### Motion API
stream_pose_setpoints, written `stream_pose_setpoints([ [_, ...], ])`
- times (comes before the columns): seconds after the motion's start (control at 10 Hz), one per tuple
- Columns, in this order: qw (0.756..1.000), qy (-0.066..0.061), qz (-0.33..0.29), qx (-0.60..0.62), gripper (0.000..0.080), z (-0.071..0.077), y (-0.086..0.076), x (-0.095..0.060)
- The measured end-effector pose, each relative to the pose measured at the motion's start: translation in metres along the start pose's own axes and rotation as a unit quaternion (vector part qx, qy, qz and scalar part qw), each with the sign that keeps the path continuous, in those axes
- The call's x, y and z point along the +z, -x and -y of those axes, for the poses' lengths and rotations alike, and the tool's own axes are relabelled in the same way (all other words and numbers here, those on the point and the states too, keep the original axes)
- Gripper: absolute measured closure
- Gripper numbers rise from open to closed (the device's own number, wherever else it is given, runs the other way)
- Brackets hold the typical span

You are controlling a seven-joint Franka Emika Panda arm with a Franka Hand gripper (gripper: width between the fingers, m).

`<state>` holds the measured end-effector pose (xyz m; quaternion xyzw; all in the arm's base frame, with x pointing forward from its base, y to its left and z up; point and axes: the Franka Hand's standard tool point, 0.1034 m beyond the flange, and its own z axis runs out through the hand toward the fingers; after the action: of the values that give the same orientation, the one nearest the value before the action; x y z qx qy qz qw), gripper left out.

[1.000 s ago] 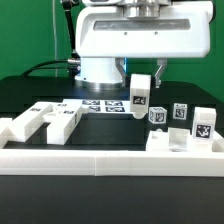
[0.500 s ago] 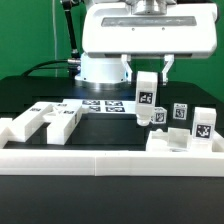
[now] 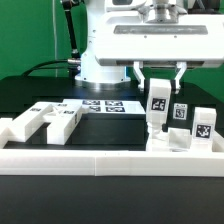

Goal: Assemble chair

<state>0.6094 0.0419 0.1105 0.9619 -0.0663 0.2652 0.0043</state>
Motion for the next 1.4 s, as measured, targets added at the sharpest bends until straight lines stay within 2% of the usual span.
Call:
stream_pose_setpoints([
  [0.3,1.0,0.0,0.002,-0.003,0.0508,0.002,0.003,0.004],
  [0.5,1.0,0.0,-0.013,-0.006,0.0507,0.004,-0.003,0.006],
  [1.4,0.999,0.003,-0.045,-0.023,0.0507,0.007,0.002,0.015],
])
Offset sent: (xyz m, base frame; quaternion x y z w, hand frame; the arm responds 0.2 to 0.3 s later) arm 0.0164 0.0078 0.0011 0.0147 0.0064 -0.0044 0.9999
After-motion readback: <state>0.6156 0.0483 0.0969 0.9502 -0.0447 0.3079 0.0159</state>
